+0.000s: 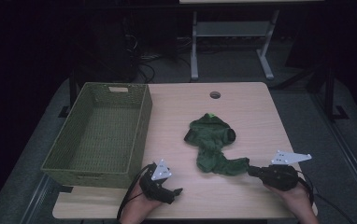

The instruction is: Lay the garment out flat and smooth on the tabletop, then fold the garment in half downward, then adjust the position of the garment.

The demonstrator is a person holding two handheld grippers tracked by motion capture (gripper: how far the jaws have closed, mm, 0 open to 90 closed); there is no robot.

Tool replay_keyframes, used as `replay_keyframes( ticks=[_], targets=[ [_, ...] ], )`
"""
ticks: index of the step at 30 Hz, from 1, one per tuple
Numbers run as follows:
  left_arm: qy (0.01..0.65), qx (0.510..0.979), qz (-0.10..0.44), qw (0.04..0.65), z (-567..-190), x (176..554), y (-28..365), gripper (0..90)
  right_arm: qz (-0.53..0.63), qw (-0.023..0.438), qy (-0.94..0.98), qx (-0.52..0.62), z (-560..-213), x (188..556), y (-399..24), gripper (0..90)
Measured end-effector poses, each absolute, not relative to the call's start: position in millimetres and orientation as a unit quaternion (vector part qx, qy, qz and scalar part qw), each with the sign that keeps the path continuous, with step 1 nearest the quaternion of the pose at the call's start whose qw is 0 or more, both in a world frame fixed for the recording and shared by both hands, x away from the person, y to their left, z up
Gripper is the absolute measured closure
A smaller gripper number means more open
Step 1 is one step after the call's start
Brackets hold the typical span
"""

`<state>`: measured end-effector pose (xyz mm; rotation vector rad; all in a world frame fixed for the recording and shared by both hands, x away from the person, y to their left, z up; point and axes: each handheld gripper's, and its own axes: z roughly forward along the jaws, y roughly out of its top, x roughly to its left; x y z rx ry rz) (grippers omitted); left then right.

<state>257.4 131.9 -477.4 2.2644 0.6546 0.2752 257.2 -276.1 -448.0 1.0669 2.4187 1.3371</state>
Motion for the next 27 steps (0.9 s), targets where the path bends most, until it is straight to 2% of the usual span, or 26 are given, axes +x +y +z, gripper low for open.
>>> replay_keyframes(
  ticks=[27],
  targets=[
    [0.256, 0.884, 0.108, 0.377, -477.4, 257.5, 131.6, 13.0, 0.497, 0.118, 0.809, 0.29, -407.8, 287.1, -235.0, 85.9]
  ],
)
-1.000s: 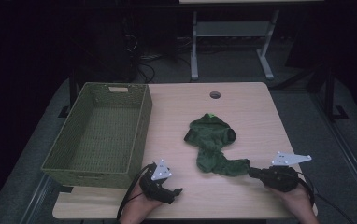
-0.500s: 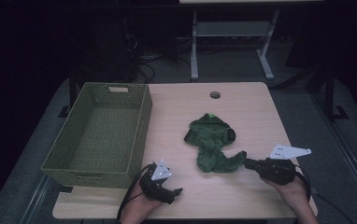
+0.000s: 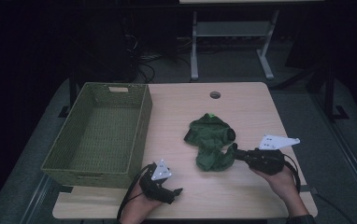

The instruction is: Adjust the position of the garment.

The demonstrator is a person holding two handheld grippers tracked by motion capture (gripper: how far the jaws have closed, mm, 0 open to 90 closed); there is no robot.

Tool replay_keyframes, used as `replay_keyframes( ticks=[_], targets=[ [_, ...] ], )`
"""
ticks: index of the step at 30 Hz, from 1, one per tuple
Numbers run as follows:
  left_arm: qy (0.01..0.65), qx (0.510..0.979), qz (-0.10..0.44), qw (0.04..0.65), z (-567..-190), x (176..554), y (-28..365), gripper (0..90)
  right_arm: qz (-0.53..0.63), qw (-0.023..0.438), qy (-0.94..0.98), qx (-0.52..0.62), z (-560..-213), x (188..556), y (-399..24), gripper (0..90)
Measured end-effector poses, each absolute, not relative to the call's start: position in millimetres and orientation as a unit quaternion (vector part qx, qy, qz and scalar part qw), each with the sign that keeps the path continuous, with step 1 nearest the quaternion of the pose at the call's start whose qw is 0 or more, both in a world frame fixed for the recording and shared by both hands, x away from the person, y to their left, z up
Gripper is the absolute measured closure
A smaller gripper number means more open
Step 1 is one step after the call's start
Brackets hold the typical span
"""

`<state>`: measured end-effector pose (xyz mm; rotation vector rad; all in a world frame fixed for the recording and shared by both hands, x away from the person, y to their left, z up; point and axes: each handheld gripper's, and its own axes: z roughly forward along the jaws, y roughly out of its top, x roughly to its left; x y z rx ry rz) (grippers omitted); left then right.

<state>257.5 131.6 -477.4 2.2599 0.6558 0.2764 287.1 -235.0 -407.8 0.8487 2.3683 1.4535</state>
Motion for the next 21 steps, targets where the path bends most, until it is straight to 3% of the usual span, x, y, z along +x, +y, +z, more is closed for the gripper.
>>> replay_keyframes(
  ticks=[21],
  targets=[
    [0.255, 0.885, 0.109, 0.375, -477.4, 257.8, 131.9, 13.0, 0.491, 0.082, 0.828, 0.258, -407.0, 322.6, -178.8, 83.1]
  ],
)
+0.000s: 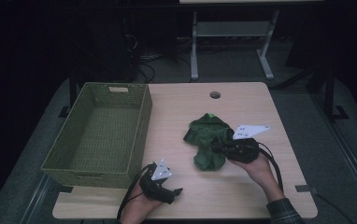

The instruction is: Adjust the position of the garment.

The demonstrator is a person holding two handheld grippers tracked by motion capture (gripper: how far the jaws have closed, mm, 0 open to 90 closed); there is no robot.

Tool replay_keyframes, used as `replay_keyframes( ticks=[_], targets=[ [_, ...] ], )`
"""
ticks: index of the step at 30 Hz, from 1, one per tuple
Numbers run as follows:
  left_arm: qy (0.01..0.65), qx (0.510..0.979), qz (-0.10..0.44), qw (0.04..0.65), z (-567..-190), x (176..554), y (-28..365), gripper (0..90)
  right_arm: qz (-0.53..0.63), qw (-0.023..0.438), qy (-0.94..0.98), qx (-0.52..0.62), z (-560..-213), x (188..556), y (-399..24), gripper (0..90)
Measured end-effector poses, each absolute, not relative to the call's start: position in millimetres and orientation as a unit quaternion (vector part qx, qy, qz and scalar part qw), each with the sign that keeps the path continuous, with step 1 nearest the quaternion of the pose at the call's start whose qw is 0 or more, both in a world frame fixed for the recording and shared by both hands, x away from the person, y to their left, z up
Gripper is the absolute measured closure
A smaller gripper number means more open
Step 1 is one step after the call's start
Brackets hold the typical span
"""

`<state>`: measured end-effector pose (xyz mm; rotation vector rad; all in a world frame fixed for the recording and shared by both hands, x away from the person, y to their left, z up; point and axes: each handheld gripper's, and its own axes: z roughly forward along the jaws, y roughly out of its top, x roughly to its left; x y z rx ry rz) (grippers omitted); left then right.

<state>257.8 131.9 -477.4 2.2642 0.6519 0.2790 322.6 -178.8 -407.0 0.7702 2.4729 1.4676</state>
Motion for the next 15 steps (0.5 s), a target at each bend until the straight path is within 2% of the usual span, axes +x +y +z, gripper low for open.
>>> replay_keyframes(
  ticks=[5, 11, 15],
  targets=[
    [0.254, 0.885, 0.109, 0.374, -477.3, 257.9, 131.9, 13.0, 0.489, 0.072, 0.83, 0.259, -412.8, 326.6, -169.4, 76.5],
    [0.257, 0.884, 0.109, 0.375, -477.4, 258.0, 130.8, 13.0, 0.488, 0.105, 0.818, 0.286, -411.0, 327.6, -175.7, 88.6],
    [0.257, 0.884, 0.111, 0.374, -477.3, 258.2, 130.4, 13.0, 0.47, 0.108, 0.819, 0.312, -419.6, 335.6, -181.0, 89.8]
  ],
)
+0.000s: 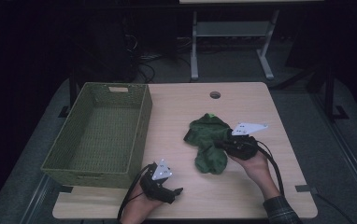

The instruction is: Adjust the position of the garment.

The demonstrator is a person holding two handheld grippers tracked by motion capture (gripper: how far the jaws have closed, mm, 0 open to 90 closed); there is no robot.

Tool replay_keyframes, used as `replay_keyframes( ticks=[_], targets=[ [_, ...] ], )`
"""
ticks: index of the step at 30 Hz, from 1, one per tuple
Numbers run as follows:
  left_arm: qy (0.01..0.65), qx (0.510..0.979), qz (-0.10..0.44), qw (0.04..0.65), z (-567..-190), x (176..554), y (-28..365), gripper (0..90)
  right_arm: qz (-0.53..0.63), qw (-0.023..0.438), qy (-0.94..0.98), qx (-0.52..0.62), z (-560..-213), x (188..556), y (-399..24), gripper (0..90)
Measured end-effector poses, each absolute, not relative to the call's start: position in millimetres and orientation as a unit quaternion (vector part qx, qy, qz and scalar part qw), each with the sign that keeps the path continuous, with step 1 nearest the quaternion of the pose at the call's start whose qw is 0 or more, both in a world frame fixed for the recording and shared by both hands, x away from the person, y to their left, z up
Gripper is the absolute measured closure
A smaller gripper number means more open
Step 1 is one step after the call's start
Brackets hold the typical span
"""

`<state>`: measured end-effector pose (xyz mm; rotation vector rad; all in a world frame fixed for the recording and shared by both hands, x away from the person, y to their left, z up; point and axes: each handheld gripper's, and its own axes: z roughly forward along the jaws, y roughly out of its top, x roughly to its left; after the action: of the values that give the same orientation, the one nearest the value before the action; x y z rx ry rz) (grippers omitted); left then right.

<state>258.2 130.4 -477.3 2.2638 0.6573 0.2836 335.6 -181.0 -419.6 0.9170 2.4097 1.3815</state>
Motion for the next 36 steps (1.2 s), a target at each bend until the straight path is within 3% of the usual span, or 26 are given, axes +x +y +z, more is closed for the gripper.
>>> replay_keyframes(
  ticks=[18, 23, 26, 36],
  targets=[
    [0.258, 0.884, 0.108, 0.375, -477.4, 258.9, 129.0, 12.9, 0.405, 0.01, 0.868, 0.286, -462.0, 345.2, -160.2, 90.0],
    [0.259, 0.883, 0.108, 0.376, -477.5, 259.8, 127.9, 12.8, 0.406, 0.018, 0.868, 0.286, -462.5, 345.7, -160.5, 89.8],
    [0.263, 0.883, 0.104, 0.374, -476.4, 262.8, 125.4, 12.8, 0.42, 0.037, 0.858, 0.293, -454.9, 343.6, -164.5, 81.4],
    [0.278, 0.869, 0.092, 0.399, -452.9, 284.6, 122.0, 15.7, 0.435, 0.067, 0.842, 0.311, -431.2, 344.2, -181.4, 67.1]
  ],
)
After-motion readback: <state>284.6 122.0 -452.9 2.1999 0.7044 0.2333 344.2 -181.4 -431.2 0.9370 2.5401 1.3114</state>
